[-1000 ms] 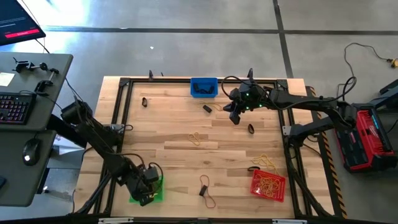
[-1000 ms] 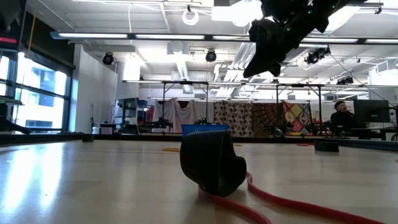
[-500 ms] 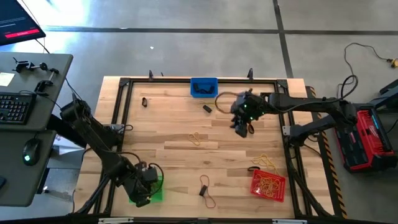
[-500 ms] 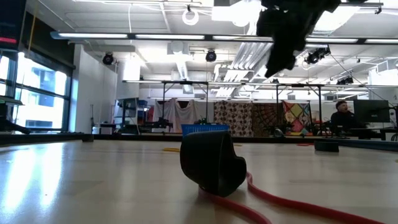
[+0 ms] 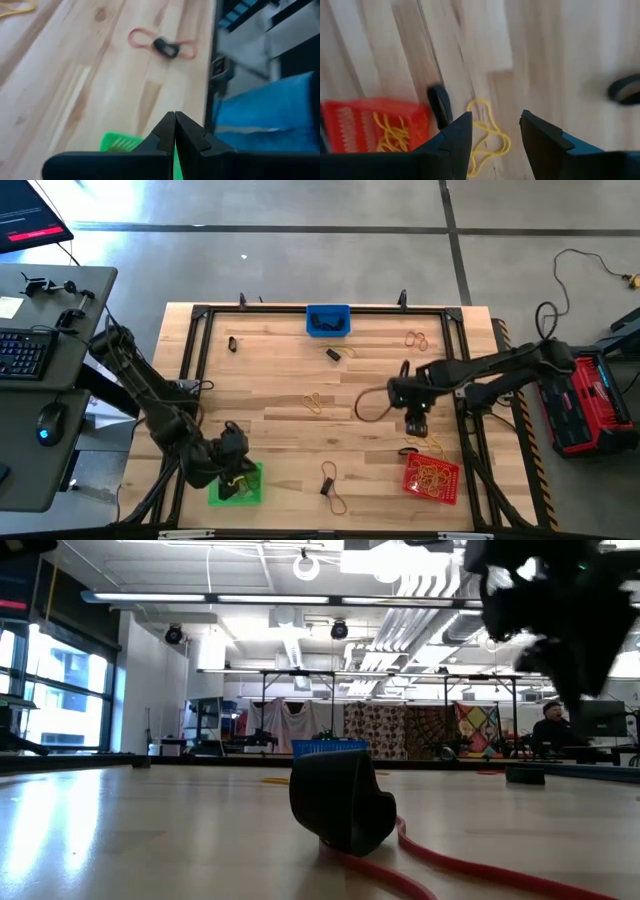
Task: Sort rubber bands into baskets
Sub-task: Put the yellow rubber band into the red basket
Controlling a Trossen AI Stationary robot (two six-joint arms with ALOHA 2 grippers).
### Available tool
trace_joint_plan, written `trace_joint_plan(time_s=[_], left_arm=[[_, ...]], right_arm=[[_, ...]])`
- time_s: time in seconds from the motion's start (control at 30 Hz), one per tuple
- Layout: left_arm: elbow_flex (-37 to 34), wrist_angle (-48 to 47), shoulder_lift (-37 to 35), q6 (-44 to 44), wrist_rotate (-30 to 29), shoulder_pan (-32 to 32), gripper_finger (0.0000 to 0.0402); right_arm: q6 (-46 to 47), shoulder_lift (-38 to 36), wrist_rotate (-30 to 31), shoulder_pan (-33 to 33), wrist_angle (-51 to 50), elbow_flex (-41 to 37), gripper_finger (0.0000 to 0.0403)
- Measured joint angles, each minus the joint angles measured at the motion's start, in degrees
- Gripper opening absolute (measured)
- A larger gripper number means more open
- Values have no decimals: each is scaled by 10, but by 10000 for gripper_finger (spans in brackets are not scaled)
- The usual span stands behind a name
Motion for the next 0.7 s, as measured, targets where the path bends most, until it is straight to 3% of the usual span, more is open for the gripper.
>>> trace_joint_plan(time_s=[0.3,0.53,0.7], left_arm=[[-93,184,-12,16,-6,35,0],[-98,204,-12,45,23,77,0],[-98,217,-12,55,50,112,0]], right_arm=[[65,0,-12,48,89,-134,149],[96,0,1,71,111,-187,121],[92,-1,10,76,119,-194,76]])
